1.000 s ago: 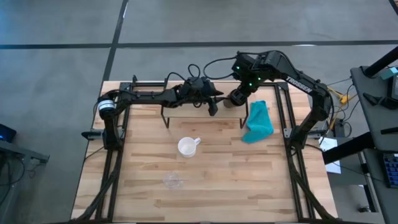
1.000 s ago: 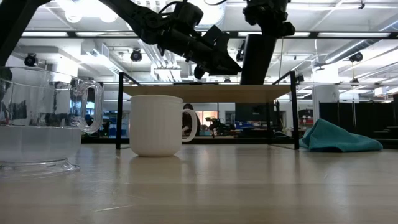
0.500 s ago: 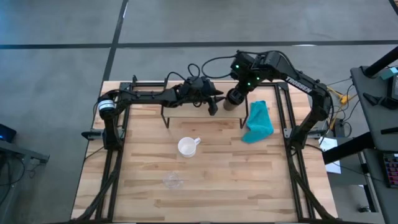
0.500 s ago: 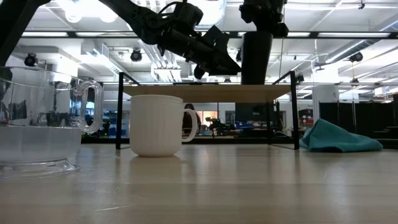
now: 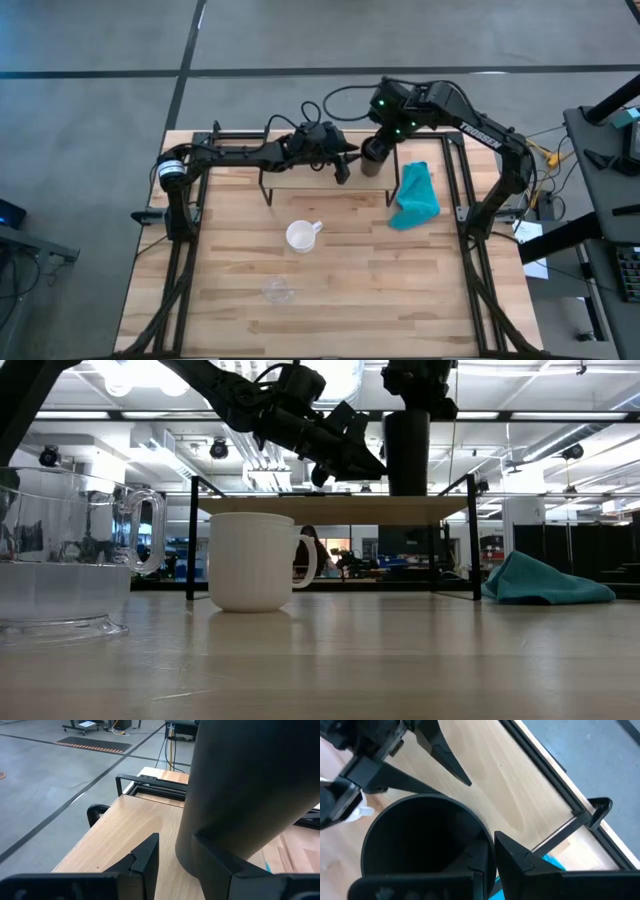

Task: Stack small to large cups/mugs on shelf
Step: Put the black cup on the shelf

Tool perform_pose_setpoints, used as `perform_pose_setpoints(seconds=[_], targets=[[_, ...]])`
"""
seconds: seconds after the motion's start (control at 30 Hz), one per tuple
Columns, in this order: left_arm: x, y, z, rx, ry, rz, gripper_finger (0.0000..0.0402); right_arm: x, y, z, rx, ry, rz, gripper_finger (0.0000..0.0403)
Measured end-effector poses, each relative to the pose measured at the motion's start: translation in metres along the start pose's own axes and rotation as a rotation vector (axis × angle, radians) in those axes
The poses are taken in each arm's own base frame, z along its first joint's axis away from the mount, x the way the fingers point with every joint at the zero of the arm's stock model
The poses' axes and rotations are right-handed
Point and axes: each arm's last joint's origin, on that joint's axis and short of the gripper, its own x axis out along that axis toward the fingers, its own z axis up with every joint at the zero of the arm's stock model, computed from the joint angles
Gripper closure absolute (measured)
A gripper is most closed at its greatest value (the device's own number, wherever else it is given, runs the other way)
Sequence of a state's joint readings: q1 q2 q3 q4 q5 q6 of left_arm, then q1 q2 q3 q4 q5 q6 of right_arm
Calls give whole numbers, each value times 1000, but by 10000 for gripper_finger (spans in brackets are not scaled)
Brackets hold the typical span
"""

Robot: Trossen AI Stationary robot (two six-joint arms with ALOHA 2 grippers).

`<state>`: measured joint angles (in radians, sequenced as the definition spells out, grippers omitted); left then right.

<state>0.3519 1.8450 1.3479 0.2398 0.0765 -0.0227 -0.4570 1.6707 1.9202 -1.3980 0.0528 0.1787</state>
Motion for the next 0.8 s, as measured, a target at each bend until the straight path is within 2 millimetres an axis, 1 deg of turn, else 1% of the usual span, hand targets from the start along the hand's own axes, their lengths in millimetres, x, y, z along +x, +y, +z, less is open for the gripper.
perform_pose_setpoints(seconds=[0.17, 0.37, 0.8], targets=[[0, 1, 0, 0, 1, 4, 299, 0, 0, 3, 2, -26, 4, 378], [0, 0, 0, 0, 2, 2, 299, 1, 0, -1, 0, 15, -3, 378], [0, 1, 0, -1, 3, 3, 299, 4, -1, -2, -4, 21, -5, 377]])
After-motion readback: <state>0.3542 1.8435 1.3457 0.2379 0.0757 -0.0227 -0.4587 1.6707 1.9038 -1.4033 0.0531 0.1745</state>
